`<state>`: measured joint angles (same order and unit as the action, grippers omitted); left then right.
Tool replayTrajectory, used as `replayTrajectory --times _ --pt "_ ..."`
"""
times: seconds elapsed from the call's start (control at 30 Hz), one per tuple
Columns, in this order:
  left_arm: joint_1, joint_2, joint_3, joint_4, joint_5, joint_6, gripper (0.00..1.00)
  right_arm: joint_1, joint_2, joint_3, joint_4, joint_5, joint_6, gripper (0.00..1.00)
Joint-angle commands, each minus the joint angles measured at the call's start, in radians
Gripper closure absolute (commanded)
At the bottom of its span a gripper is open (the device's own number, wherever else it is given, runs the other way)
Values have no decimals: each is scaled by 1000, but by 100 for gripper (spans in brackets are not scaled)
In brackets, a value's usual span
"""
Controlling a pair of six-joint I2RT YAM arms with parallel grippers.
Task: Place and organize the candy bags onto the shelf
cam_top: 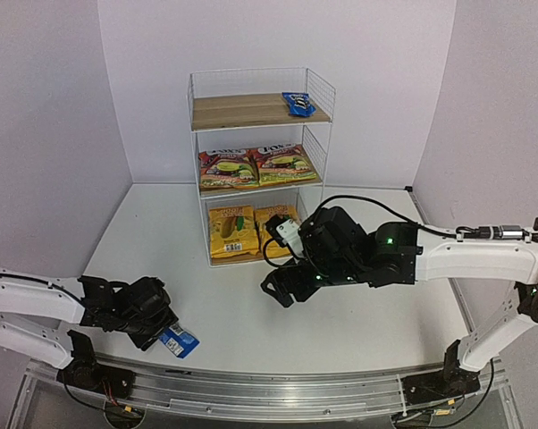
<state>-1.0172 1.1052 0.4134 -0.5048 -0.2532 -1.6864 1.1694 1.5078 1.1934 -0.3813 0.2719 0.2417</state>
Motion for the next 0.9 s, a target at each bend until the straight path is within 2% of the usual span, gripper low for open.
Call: replayTrajectory --times 0.0,0.1,0.23,0.37,0.5,0.7,0.87 --pt "4 142 74 -65 1 29 32 1 -17 -13 27 41 12 12" --pt "18 217 99 -39 20 66 37 1 -25 -22 27 52 13 12" --pt "31 297 128 -20 45 104 54 1 -41 -38 27 66 18 12" --pt "34 345 185 -61 50 130 64 1 -50 -53 27 68 22 12" --pt "34 353 251 -114 74 184 70 1 -56 -67 27 48 4 11" --pt "37 343 363 -203 165 308 80 1 -62 -91 42 -65 -60 13" --pt "52 321 395 -163 361 388 83 1 -64 -118 100 -224 -127 15"
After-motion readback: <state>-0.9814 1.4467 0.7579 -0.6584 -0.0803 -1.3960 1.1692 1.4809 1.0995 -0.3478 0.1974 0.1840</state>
